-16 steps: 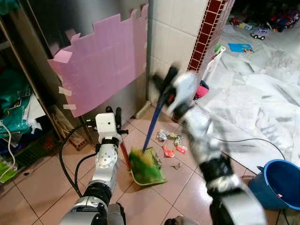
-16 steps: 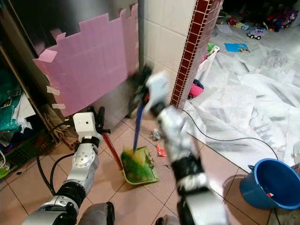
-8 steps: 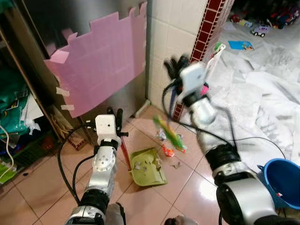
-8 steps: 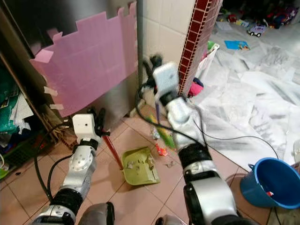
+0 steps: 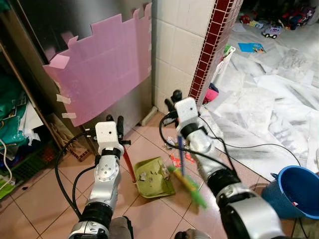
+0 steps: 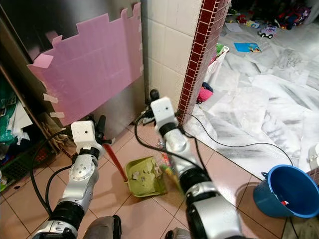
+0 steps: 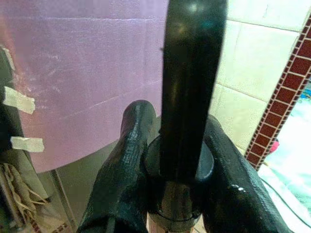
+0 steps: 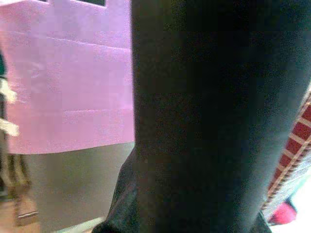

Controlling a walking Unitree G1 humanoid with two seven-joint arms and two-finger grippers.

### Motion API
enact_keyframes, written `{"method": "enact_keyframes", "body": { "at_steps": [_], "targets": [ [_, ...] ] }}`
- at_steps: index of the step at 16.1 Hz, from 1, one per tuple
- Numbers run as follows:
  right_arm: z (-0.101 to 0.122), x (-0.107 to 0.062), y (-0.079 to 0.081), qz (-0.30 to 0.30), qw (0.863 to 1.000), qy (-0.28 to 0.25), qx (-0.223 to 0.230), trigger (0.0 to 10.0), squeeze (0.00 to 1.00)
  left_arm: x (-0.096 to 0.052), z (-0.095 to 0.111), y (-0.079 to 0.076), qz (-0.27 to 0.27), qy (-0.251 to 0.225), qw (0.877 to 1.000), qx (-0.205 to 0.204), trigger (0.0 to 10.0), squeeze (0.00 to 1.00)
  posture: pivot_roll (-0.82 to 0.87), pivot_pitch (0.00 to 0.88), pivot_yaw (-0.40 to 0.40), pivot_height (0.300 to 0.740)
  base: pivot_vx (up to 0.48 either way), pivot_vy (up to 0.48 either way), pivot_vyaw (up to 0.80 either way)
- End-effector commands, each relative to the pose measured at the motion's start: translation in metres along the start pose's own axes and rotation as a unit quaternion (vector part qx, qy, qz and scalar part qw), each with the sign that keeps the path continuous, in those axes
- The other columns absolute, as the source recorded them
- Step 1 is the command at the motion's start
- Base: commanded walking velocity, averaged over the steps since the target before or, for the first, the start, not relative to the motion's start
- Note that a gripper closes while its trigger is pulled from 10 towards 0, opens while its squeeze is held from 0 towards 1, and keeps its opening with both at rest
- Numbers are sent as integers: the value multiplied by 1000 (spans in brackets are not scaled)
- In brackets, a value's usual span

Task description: Sweep floor

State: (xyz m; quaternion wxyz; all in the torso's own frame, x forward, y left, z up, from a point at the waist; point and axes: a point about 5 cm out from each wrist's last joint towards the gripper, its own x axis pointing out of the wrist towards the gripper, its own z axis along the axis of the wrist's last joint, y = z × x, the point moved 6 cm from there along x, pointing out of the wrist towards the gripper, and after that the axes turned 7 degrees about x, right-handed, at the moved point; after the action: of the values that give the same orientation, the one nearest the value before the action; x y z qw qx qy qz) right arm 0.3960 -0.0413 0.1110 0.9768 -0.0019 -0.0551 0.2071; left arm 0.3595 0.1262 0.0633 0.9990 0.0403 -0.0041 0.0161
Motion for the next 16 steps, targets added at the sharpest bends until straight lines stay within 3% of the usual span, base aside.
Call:
{"method": "enact_keyframes", "body": {
  "at_steps": [1,5,7,9,11,12,14,16],
  "targets": [
    [5,2,-2,-6,999,-9,30,10000,0,-10,-29,-9,-20,62,998,-5,10000,0,55,40,-24,740,0,0,0],
    [29,8,-1,25,993,-44,104,10000,0,-11,-29,-23,-39,67,996,-41,10000,0,52,34,-24,740,0,0,0],
    [51,11,-4,49,989,-75,116,10000,0,-9,-28,-22,-41,68,997,-19,10000,0,49,28,-24,740,0,0,0],
    [64,12,-8,58,989,-94,97,10000,0,-7,-31,-22,-40,78,996,-19,10000,0,48,23,-25,740,0,0,0],
    [88,9,-28,43,990,-131,12,10000,0,-6,-24,-29,-67,69,995,-38,10000,0,47,15,-24,740,0,0,0],
    [91,6,-33,35,990,-135,-5,10000,0,-6,-23,-30,-71,66,995,-39,10000,0,45,9,-23,740,0,0,0],
    [91,-6,-45,11,991,-133,-20,10000,0,-7,-17,-29,-83,60,994,-45,10000,0,36,7,-19,740,0,0,0],
    [77,-22,-63,-49,992,-119,-19,10000,0,-9,-8,-27,-93,46,994,-27,10000,0,37,5,-22,740,0,0,0]
  ]
}}
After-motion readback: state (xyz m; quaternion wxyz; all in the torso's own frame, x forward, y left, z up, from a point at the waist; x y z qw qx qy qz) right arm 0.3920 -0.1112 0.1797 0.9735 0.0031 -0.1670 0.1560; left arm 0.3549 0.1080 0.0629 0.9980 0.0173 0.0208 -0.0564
